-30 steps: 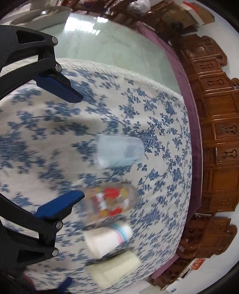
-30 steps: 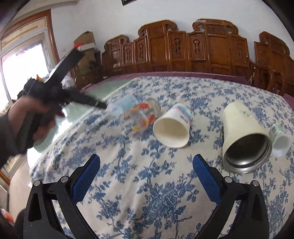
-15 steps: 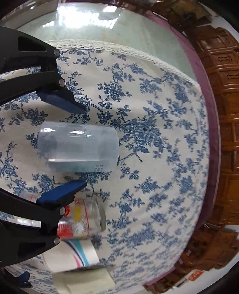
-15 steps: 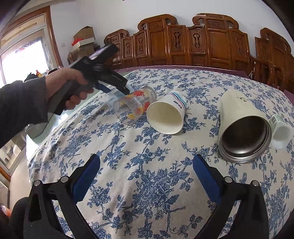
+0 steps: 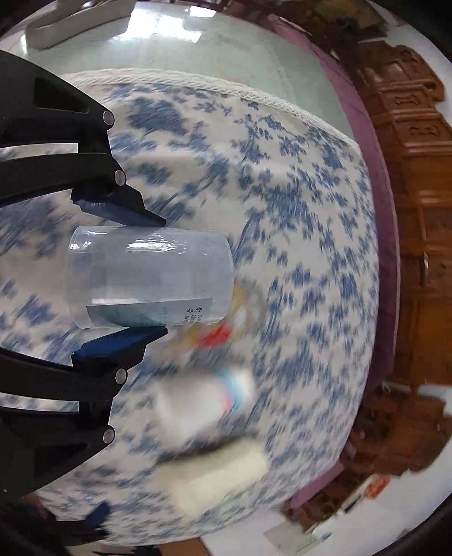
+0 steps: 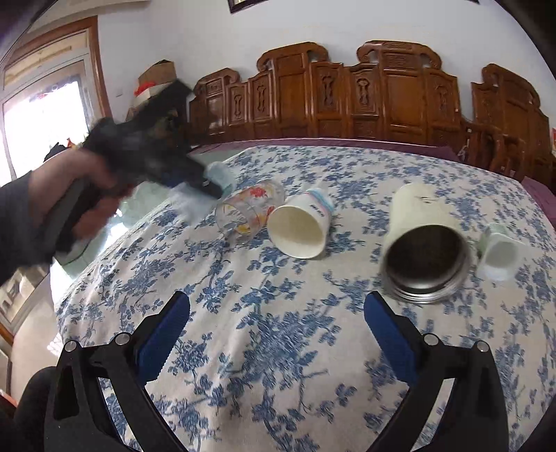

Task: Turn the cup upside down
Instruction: 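Lift the clear cup with the left gripper toward the right gripper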

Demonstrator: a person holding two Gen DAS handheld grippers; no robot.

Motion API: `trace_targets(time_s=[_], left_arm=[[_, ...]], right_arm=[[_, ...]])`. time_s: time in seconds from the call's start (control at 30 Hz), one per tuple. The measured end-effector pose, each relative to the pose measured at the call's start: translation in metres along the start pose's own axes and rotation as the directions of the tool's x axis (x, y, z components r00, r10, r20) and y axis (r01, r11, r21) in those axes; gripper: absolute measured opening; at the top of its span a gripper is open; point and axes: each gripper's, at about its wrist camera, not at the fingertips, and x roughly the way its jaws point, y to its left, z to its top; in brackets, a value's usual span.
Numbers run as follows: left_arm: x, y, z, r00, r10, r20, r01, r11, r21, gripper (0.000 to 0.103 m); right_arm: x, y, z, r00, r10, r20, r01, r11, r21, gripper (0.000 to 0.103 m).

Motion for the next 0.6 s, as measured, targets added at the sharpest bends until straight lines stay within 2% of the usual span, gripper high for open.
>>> trace_targets(time_s=[0.07, 0.1, 0.27, 0.43, 0.6], left_arm=[[-0.023, -0.019, -0.019, 0.998, 0.028, 0.060, -0.029, 0.999, 0.028, 0.053], [-0.031, -0.025, -0.028, 0.997, 0.015, 0.073, -0.018, 0.999, 0.031, 0.053], [-0.055, -0.051, -0.061, 0.996, -0.047, 0.078, 0.043, 0.997, 0.059, 0.053], [-0.064, -0.080, -0.088, 0.991, -0.106, 0.087, 0.100, 0.992, 0.070, 0.053], [-0.051, -0.109, -0.111, 0.986, -0.149, 0.076, 0.144, 0.987, 0.068, 0.053]], right_arm=[[-0.012, -0.002, 0.000, 1.000, -0.020, 0.015, 0.020, 1.000, 0.006, 0.101], [-0.019, -0.003, 0.000, 0.999, -0.030, 0.021, 0.030, 1.000, 0.009, 0.101], [-0.055, -0.008, -0.001, 0.997, -0.061, 0.048, 0.060, 0.998, 0.025, 0.101], [-0.083, -0.019, -0.006, 0.993, -0.104, 0.055, 0.101, 0.994, 0.040, 0.101], [-0.102, -0.037, -0.016, 0.987, -0.155, 0.037, 0.153, 0.986, 0.067, 0.101]])
